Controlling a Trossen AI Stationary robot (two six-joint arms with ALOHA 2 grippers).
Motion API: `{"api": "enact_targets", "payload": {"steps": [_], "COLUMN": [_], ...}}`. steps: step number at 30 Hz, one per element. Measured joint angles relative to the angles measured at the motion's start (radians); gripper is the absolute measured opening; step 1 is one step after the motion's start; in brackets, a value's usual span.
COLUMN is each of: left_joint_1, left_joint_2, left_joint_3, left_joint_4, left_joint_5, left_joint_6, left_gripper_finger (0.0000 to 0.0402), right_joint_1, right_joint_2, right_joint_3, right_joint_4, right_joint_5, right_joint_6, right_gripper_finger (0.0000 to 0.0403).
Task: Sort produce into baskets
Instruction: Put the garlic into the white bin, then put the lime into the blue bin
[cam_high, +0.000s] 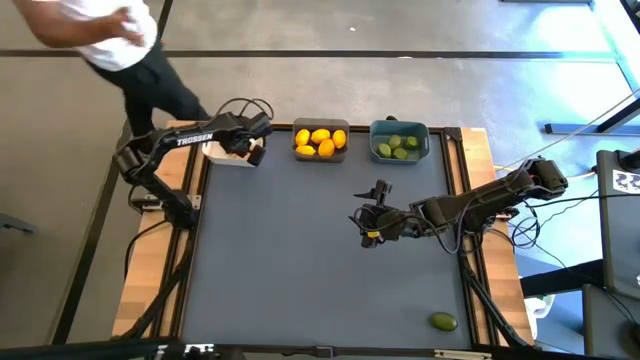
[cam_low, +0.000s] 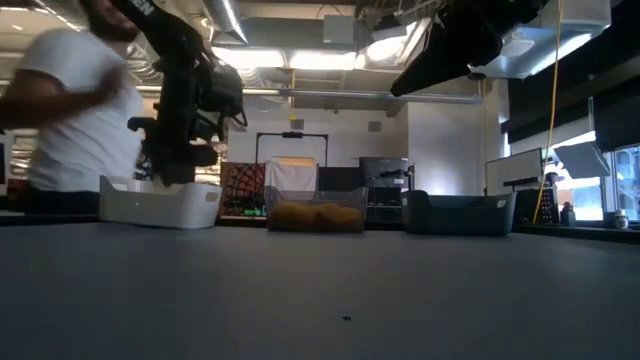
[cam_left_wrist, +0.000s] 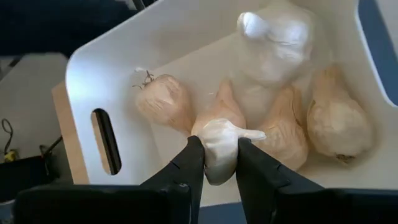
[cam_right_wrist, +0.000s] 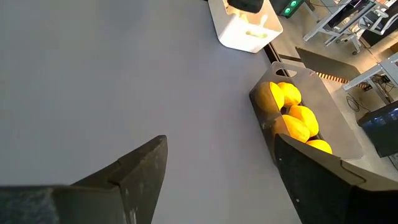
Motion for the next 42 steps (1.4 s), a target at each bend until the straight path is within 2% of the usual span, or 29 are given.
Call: {"api": "enact_targets", "payload": {"steps": [3,7,11,14,23,27,32,35,42], "left_joint_1": [0.007,0.005,-0.012,-0.038,-0.202,-0.318,-0.471,-0.561,-0.733], "left_joint_2": [0.020,0.025,-0.001,-0.037,-0.170,-0.196,-0.200,-0.199,-0.199], "left_joint_3": [0.000,0.000,0.000,0.000,0.000,0.000,0.000,0.000,0.000], "left_joint_4": [0.010,0.030,0.029,0.031,0.052,0.067,0.140,0.201,0.368], "left_joint_5": [0.002,0.015,0.017,0.017,0.105,0.123,0.127,0.128,0.127], "left_joint_6": [0.000,0.016,0.021,0.019,-0.013,-0.045,-0.109,-0.147,-0.190], "left_gripper_finger": [0.0101,0.0159,0.0207,0.0226,0.0235,0.0235,0.0235,0.0235,0.0235], "right_joint_1": [0.000,0.000,0.000,0.000,0.049,0.117,0.226,0.293,0.444], "right_joint_2": [0.000,0.000,0.000,0.000,-0.045,-0.127,-0.233,-0.282,-0.307], "right_joint_3": [0.000,0.000,0.000,0.000,0.000,0.000,0.000,0.001,0.001], "right_joint_4": [0.000,0.000,0.001,0.004,-0.040,-0.132,-0.311,-0.400,-0.489], "right_joint_5": [0.000,0.000,0.000,0.000,0.000,0.001,-0.007,-0.068,-0.363], "right_joint_6": [0.000,0.000,0.000,0.000,-0.011,0.000,0.102,0.243,0.538], "right_gripper_finger": [0.0294,0.0294,0.0294,0.0294,0.0294,0.0294,0.0294,0.0294,0.0294]}}
